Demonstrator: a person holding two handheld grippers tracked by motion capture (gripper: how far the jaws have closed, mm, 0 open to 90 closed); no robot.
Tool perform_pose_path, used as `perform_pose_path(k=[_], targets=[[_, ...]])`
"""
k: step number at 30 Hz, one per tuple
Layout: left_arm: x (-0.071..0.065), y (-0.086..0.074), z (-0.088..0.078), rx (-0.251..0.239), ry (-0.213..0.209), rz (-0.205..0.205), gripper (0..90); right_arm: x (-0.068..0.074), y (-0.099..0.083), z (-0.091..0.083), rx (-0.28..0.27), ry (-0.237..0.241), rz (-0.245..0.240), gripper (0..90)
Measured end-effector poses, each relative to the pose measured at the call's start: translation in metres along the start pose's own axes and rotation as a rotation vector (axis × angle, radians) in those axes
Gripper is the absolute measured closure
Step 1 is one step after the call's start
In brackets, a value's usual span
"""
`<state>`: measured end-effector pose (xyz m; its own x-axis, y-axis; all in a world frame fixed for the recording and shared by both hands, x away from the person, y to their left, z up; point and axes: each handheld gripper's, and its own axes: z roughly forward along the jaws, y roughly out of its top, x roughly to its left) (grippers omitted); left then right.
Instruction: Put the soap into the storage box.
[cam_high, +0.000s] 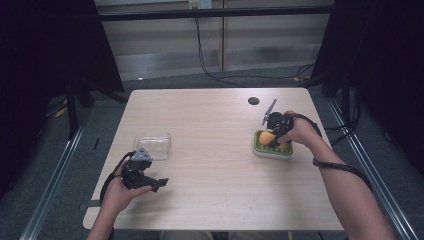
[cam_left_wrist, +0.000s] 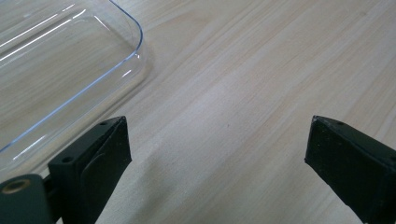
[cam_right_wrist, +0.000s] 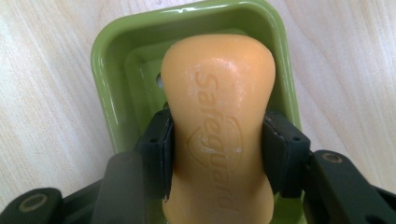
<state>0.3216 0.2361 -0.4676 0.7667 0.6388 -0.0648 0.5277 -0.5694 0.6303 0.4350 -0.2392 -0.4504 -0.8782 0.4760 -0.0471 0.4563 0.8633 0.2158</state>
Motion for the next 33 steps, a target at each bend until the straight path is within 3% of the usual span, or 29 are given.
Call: perform_pose_path(k=[23,33], targets=[[-0.0004,0.0006,-0.0008,0.016,0.012,0.012,6.4,-0.0011,-0.0003,0.0047,0.015,0.01,0.002,49.7],[-0.0005,0.0,-0.0002,0.003,-0.001,0.0,6.4,-0.0029,-0.0028,0.0,0.003,0.012,0.036,47.2]])
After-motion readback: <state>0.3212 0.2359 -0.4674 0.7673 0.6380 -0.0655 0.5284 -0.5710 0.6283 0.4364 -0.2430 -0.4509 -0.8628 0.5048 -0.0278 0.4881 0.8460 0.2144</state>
